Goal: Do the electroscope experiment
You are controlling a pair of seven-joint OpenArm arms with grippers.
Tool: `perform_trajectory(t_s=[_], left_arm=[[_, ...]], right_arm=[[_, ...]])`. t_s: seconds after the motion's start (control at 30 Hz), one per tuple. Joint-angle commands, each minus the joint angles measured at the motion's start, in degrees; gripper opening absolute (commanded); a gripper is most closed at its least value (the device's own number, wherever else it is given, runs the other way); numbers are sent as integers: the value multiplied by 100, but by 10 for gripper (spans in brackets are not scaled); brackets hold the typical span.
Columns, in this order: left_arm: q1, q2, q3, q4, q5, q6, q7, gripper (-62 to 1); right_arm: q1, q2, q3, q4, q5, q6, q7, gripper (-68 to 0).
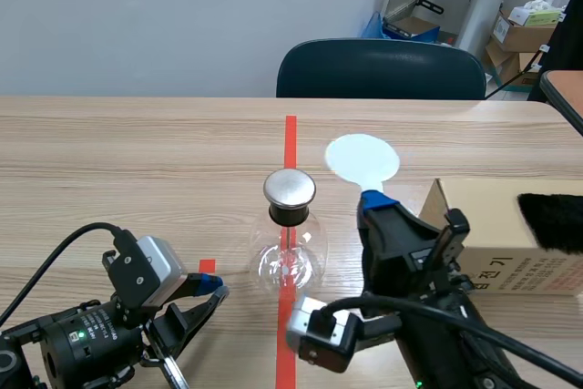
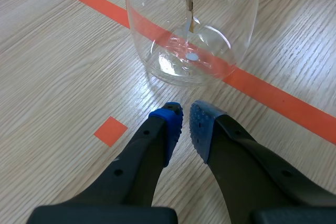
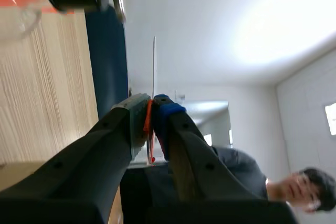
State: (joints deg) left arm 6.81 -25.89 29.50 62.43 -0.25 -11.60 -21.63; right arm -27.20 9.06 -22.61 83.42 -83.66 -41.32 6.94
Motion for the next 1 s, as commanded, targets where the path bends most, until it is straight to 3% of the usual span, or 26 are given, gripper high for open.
perform_trajectory(t_s=[0.0,0.23,0.43,0.83,0.97], left_arm=[[-28,-2,4,90,-55,9,-76,-521],[-28,-2,4,90,-52,9,-76,-521],[-17,-2,4,90,-52,9,-79,-521],[-15,-2,4,90,-52,9,-79,-521],[-15,-2,4,90,-52,9,-79,-521]], right_arm=[[52,31,13,52,-4,-63,197,-667],[52,31,13,52,-4,-63,1185,-667],[52,31,13,52,-4,-63,1593,-667],[52,31,15,52,-4,-63,1628,-667],[52,31,15,52,-4,-63,1325,-667]])
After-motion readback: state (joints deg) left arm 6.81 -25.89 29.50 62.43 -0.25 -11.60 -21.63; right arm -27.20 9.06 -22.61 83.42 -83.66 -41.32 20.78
